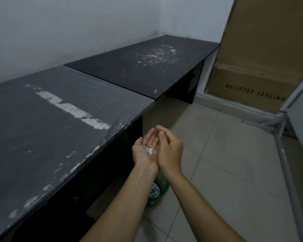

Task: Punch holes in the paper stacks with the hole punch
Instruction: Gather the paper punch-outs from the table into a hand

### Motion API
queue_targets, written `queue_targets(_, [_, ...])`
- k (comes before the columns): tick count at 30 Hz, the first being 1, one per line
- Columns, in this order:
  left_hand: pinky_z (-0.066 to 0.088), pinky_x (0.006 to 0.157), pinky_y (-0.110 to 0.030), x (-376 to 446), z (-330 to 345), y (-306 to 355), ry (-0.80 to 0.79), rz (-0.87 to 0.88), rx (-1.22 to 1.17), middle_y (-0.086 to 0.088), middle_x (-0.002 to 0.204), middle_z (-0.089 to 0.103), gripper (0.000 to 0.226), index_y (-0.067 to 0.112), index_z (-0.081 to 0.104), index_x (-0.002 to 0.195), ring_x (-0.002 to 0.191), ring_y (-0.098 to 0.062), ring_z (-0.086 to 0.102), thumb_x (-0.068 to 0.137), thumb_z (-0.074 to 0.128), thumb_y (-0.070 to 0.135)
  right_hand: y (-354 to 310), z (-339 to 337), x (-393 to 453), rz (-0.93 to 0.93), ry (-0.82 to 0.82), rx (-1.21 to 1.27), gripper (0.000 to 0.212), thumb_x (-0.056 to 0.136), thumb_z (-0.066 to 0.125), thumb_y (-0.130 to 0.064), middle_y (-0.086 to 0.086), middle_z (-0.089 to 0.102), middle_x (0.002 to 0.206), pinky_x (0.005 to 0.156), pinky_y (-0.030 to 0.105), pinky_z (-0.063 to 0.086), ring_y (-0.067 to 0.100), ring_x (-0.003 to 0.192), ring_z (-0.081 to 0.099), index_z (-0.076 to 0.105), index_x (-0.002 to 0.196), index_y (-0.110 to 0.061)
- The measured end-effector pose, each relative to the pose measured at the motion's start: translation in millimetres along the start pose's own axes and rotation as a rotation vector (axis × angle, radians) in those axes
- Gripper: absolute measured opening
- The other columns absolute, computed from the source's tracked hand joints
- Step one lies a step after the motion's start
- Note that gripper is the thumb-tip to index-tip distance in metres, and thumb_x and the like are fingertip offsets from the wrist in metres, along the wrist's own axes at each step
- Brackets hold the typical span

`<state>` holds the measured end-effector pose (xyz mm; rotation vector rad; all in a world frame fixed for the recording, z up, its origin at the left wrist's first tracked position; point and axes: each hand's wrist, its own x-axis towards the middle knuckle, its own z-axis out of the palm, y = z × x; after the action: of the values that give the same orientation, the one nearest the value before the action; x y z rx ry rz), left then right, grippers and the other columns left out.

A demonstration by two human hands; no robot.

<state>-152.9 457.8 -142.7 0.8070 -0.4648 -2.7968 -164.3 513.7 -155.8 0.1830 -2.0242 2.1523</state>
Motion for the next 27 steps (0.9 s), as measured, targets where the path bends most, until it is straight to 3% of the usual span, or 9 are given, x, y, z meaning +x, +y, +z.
queue_targets(8, [0.048, 0.106, -0.040, 60.3, -54.9, -11.5, 0.183, -0.075, 0.021, -0.025, 0.121, 0.068, 0.051, -0.006, 0.065, 0.118, 0.114, -0.032, 0.065, 0.108, 0.031, 0.031, 84.3, -2.7, 1.4, 0.135, -0.154, -0.124, 0.033, 0.101, 0.048, -0.009, -0.012, 0.071, 0.110, 0.086, 0.009, 0.048, -0.007, 0.102, 0.064, 0.068, 0.116, -0.030])
queue_targets(13, [0.041, 0.111, -0.040, 107.7, -88.0, -16.3, 0.245, -0.085, 0.093, -0.023, 0.128, 0.064, 0.055, -0.004, 0.064, 0.115, 0.121, -0.031, 0.060, 0.109, 0.025, 0.035, 131.5, -13.3, -7.7, 0.128, -0.308, -0.263, 0.036, 0.102, 0.046, -0.008, -0.007, 0.066, 0.128, 0.102, 0.023, 0.047, -0.003, 0.116, 0.059, 0.062, 0.133, -0.018])
queue_targets(20, [0.029, 0.119, -0.040, 160.6, -126.7, -24.5, 0.275, -0.128, 0.210, -0.020, 0.144, 0.054, 0.071, -0.005, 0.051, 0.137, 0.138, -0.031, 0.045, 0.107, 0.019, 0.050, 174.9, -21.9, -34.6, 0.010, -0.673, -0.343, 0.046, 0.109, 0.033, -0.030, -0.003, 0.035, 0.159, 0.121, 0.029, 0.022, 0.005, 0.146, 0.028, 0.037, 0.152, -0.015])
queue_targets(22, [0.025, 0.120, -0.039, 167.5, -136.4, -24.6, 0.272, -0.130, 0.228, -0.018, 0.147, 0.050, 0.076, -0.003, 0.049, 0.141, 0.142, -0.030, 0.041, 0.105, 0.017, 0.055, 186.2, -22.1, -37.8, 0.062, -0.712, -0.347, 0.049, 0.109, 0.031, -0.036, -0.004, 0.032, 0.160, 0.122, 0.033, 0.021, 0.004, 0.147, 0.025, 0.034, 0.154, -0.016])
queue_targets(27, [0.032, 0.114, -0.041, 172.2, -155.0, -28.4, 0.264, -0.162, 0.271, -0.015, 0.145, 0.053, 0.082, -0.001, 0.048, 0.143, 0.138, -0.029, 0.045, 0.102, 0.020, 0.064, 207.3, -23.6, -29.1, 0.276, -0.695, -0.359, 0.050, 0.108, 0.028, -0.040, -0.007, 0.027, 0.161, 0.124, 0.036, 0.017, -0.001, 0.148, 0.018, 0.033, 0.154, -0.022])
